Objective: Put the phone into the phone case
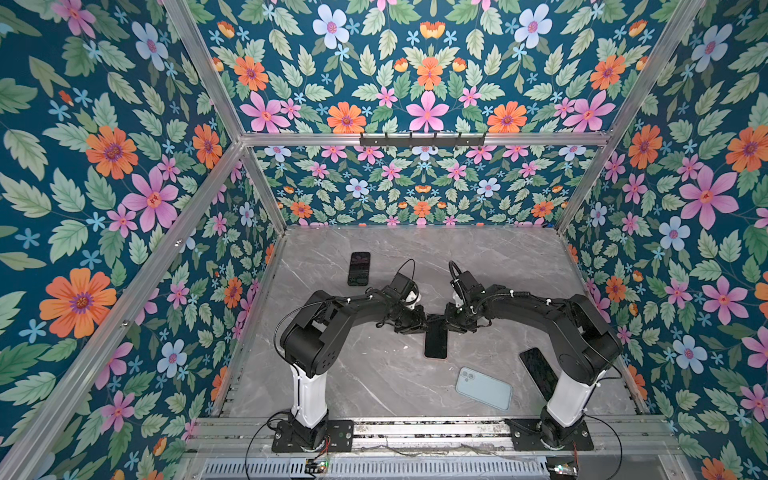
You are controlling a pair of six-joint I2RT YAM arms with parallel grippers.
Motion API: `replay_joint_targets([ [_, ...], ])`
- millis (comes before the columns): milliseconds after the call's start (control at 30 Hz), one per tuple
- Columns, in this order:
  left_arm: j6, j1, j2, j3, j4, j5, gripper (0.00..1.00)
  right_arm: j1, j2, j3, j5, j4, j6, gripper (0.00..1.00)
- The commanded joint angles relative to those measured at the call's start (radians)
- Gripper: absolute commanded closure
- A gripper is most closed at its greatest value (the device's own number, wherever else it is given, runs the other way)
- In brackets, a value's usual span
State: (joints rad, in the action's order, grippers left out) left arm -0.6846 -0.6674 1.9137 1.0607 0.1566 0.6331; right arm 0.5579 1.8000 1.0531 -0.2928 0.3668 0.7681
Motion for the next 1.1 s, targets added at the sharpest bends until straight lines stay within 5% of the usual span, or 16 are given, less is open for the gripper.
replay_joint_targets([
  [0,-0.012,-0.013,-0.001,-0.015,0.05,-0.065,0.74,0.008,-0.029,0.002,-0.032,0.016,0.014,0.84],
  [133,0.0,-0.03,-0.056,0.025,0.18,-0.211,0.59,0.008,-0.174,-0.022,0.043,0.061,0.002,0.58],
  [400,-0.041,-0.108,-0.088,0.14,0.359,-0.434,0.37,0.007,-0.456,-0.22,0.131,-0.029,-0.107,0.47],
  [700,-0.112,-0.237,0.01,0.311,0.483,-0.511,0.13,-0.001,-0.71,-0.393,0.247,-0.022,-0.13,0.14],
  [867,-0.156,-0.284,0.08,0.393,0.583,-0.564,0.01,-0.016,-0.743,-0.433,0.275,-0.032,-0.123,0.08],
  [1067,-0.173,-0.304,0.111,0.426,0.597,-0.555,0.01,-0.022,-0.708,-0.458,0.273,-0.069,-0.112,0.07],
])
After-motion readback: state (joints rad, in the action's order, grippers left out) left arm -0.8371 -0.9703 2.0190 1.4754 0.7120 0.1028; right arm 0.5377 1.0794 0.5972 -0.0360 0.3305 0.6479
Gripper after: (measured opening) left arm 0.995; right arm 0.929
